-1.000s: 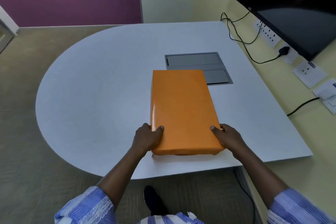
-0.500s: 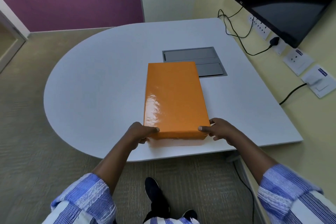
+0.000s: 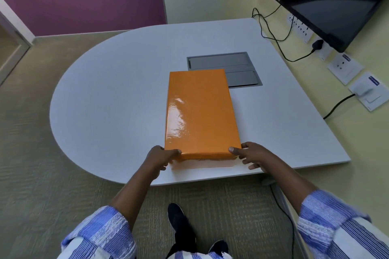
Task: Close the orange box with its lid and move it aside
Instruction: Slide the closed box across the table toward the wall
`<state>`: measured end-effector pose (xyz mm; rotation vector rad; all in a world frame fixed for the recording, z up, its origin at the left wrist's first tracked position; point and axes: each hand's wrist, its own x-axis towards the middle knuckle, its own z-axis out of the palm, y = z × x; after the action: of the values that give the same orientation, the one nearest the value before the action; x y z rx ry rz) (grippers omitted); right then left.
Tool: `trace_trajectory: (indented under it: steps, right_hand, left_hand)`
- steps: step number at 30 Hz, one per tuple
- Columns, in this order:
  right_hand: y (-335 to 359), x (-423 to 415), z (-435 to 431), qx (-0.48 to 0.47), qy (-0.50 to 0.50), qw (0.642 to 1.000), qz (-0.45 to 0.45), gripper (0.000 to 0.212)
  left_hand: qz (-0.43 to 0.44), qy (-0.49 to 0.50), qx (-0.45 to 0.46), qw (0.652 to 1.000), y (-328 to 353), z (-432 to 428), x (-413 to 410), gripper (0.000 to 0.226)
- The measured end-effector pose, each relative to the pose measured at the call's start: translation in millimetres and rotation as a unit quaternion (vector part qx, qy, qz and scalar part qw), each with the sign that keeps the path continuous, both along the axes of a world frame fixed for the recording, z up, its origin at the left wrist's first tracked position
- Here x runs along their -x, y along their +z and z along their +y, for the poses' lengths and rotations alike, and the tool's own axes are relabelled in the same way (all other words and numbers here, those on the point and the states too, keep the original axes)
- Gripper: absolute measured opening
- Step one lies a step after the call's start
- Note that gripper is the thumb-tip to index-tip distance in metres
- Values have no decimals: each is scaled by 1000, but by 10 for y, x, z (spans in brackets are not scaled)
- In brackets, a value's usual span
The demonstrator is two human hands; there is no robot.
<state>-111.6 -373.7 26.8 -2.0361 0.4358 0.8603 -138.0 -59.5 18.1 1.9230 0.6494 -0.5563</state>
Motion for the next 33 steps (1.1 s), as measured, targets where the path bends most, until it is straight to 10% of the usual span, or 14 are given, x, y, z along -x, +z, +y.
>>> trace_trajectory:
  steps: [9,15,21,33]
  right_hand:
    - [15,-233,-77,23,28,999,25,89]
    - [126,-723,331,108,112,952,-263,92]
    - [20,-1348,761,266,228,882,-315,94]
    - [-108,-2046,839,311,178,884,-300,94]
  left_hand:
    - [17,-46,-38,998,-47,76,-81,68]
    - [-171,-170,-267,933,56,-141,-709,105]
    - [-201,-275,-366,866,38,-243,-1475,99]
    - [-200,-331,-408,827,22,-75,-2344,86]
